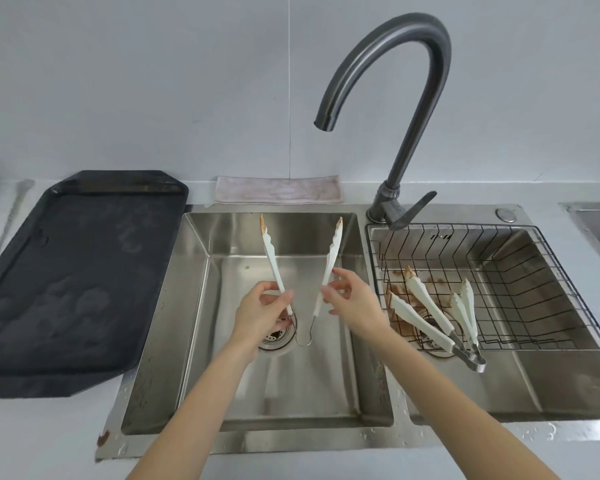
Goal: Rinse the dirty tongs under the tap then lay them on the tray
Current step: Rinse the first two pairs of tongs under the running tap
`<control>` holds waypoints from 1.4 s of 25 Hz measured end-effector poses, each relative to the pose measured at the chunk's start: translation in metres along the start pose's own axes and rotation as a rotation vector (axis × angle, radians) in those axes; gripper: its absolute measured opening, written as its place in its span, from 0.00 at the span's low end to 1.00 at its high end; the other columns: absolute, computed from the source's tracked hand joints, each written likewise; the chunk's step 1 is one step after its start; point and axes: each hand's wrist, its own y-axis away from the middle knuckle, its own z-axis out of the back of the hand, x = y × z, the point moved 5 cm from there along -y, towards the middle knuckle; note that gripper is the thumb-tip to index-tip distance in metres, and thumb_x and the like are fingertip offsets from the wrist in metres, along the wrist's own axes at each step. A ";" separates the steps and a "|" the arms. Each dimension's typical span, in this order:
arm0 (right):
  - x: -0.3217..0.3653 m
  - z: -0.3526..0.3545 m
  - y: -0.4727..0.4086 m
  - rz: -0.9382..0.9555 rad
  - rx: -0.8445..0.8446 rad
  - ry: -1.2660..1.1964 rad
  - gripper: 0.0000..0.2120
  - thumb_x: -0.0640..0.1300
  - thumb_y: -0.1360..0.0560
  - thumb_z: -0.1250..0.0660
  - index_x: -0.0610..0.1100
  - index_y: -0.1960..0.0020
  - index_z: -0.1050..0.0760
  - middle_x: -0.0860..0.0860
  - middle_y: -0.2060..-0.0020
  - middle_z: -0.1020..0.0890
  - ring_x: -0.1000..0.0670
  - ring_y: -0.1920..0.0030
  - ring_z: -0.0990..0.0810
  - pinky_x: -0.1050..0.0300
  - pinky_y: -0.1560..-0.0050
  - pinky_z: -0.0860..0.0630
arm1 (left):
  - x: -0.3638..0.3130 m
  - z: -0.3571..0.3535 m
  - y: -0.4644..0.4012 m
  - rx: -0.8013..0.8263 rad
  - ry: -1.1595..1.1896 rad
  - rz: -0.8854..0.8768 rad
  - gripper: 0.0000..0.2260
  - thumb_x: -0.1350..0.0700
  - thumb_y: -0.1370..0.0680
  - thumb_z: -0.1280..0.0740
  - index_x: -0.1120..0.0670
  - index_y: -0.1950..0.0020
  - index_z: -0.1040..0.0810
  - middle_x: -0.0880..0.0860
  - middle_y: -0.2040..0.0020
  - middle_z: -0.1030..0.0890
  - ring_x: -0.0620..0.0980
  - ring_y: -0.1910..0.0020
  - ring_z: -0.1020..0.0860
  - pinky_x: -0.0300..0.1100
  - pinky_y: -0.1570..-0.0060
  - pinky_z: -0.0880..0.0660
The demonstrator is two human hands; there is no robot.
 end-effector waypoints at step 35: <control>0.003 0.147 -0.111 -0.027 -0.594 -0.092 0.06 0.40 0.23 0.41 0.43 0.49 0.39 0.36 0.44 0.21 0.46 0.55 0.24 0.65 0.69 0.33 | -0.002 -0.008 -0.003 -0.045 0.042 -0.002 0.05 0.59 0.25 0.32 0.49 0.53 0.25 0.52 0.57 0.20 0.46 0.58 0.22 0.40 0.58 0.20</control>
